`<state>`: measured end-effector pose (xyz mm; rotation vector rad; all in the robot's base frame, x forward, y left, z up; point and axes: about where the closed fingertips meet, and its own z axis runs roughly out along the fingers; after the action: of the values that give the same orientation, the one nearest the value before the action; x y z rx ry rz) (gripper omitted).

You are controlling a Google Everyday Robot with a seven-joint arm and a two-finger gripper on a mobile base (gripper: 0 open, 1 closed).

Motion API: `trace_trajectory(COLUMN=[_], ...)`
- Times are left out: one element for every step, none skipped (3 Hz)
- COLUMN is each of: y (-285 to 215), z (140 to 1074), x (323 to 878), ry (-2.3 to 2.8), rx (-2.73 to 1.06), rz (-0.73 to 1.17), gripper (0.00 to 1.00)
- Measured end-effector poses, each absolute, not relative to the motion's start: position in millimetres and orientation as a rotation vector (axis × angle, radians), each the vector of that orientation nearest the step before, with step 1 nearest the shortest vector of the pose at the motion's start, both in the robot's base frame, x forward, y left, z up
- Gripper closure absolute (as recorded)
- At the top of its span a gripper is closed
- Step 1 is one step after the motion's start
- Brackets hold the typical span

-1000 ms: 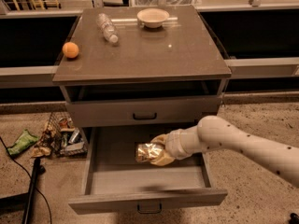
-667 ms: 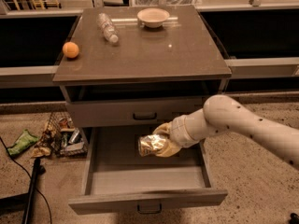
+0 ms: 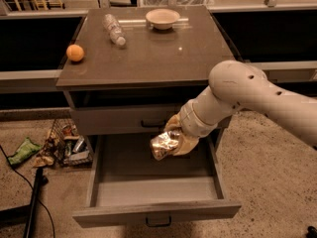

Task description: Pick orange can from middle drawer and place on counter

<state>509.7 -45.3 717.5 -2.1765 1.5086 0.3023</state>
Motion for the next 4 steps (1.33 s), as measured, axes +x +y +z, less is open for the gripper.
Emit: trace_trajectory(y=[-48.9,-68.0,-88.0,-88.0], z=[726.8,764.7,823.1,823.1], x=[515.7,533.6,560.8,560.9], ry=[1.496,1.477,1.466,1.466], rx=[-2.165,-2.101,-1.988,-1.988], rz=[0.298,0.259,0.180,0.180], gripper=[1.00,1.00,1.00,1.00])
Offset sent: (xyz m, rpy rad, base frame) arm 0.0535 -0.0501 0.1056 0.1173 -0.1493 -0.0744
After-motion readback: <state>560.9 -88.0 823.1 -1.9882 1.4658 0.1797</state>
